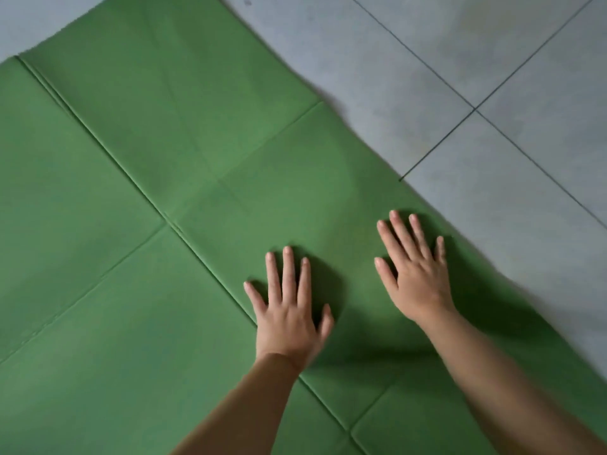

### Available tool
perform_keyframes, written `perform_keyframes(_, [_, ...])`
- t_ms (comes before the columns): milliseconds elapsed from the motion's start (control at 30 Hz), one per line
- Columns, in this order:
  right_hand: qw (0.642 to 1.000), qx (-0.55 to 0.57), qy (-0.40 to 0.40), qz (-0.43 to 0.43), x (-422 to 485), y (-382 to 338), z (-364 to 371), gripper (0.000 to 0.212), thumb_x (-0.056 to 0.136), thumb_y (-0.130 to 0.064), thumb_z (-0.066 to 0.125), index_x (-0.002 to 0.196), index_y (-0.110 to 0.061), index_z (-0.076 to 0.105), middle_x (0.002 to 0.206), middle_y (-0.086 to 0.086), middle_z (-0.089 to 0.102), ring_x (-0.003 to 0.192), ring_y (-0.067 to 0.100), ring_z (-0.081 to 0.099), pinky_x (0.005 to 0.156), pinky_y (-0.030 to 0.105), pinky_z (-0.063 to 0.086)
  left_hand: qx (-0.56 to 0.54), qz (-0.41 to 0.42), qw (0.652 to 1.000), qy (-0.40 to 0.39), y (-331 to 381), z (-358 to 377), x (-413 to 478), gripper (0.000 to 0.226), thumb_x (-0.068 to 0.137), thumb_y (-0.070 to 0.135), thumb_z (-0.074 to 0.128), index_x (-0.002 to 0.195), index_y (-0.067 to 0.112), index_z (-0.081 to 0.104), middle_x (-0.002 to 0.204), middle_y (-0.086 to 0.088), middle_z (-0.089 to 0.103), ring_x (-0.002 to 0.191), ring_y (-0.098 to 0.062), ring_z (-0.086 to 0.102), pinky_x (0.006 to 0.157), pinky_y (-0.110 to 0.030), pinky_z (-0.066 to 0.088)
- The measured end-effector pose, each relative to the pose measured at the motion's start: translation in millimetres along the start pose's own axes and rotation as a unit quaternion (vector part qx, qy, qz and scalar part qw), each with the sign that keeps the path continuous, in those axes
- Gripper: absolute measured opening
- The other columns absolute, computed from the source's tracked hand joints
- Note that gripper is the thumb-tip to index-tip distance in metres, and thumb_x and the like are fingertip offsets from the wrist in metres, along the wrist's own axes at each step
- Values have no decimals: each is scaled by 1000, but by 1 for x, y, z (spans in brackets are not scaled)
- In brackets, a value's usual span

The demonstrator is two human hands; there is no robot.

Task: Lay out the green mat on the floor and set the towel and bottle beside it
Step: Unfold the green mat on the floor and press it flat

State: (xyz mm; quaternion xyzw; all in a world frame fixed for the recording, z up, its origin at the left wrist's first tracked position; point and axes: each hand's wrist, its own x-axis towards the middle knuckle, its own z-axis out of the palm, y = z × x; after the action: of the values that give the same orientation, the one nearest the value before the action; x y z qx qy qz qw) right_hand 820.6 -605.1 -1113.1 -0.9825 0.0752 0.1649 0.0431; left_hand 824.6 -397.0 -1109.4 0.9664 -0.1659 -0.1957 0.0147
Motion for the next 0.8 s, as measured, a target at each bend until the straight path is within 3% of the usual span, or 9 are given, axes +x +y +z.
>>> perform_keyframes(100, [997, 15, 8, 79, -19, 30, 3, 61, 91, -52, 14, 146, -28, 13, 154, -5, 2, 143, 22, 2, 108, 64, 15, -2, -9, 1000, -21, 4, -5, 2, 75, 75, 50, 36, 133, 6, 51, 145, -19, 40, 131, -44, 37, 90, -74, 27])
perform_keyframes(233, [977, 98, 49, 183, -26, -3, 0, 57, 94, -36, 44, 145, -10, 34, 156, 12, 19, 143, 37, 14, 105, 69, 13, -16, -6, 1000, -15, 5, -6, 1, 74, 74, 46, 37, 133, 3, 50, 146, -21, 38, 132, -46, 33, 89, -75, 26])
perform_keyframes(333, [976, 133, 104, 135, -43, -59, 5, 52, 88, -31, 45, 133, -6, 51, 146, 16, 39, 135, 40, 34, 100, 66, 19, -24, 3, 1000, -2, 4, -3, 1, 75, 74, 44, 37, 133, -1, 49, 145, -24, 36, 133, -45, 28, 89, -77, 24])
perform_keyframes(433, [983, 148, 78, 81, -59, -97, 14, 52, 85, -30, 38, 131, -14, 55, 144, 6, 44, 131, 32, 41, 94, 65, 35, -35, 10, 999, 14, 8, -2, 1, 75, 77, 45, 35, 134, -2, 47, 146, -25, 33, 134, -42, 19, 93, -76, 19])
perform_keyframes(533, [986, 129, 72, 79, -57, -93, 20, 53, 84, -31, 38, 134, -20, 52, 145, 0, 43, 133, 27, 41, 96, 62, 37, -58, 0, 998, 21, 7, -2, -1, 77, 77, 45, 32, 137, -1, 43, 151, -22, 25, 138, -38, 10, 99, -73, 13])
perform_keyframes(667, [992, 104, 74, 0, -55, -64, 23, 53, 88, -42, 39, 138, -26, 45, 149, -5, 38, 137, 23, 37, 98, 61, 35, -65, -5, 997, 31, 7, 0, -2, 79, 77, 47, 28, 140, 1, 39, 154, -18, 19, 140, -35, 5, 103, -71, 10])
perform_keyframes(733, [994, 77, 71, 21, -58, -37, 23, 55, 88, -47, 37, 138, -26, 45, 148, -5, 38, 137, 25, 37, 98, 64, 33, -58, -8, 998, 31, 8, 0, -2, 79, 77, 47, 26, 142, 2, 36, 155, -18, 18, 142, -37, 6, 104, -70, 9])
perform_keyframes(800, [991, 64, 72, 95, -70, -4, 28, 57, 89, -49, 31, 141, -27, 39, 151, -5, 31, 139, 25, 30, 101, 67, 25, -54, -10, 998, 29, 7, 1, -3, 81, 77, 48, 23, 144, 4, 33, 156, -16, 14, 144, -38, 7, 106, -69, 7])
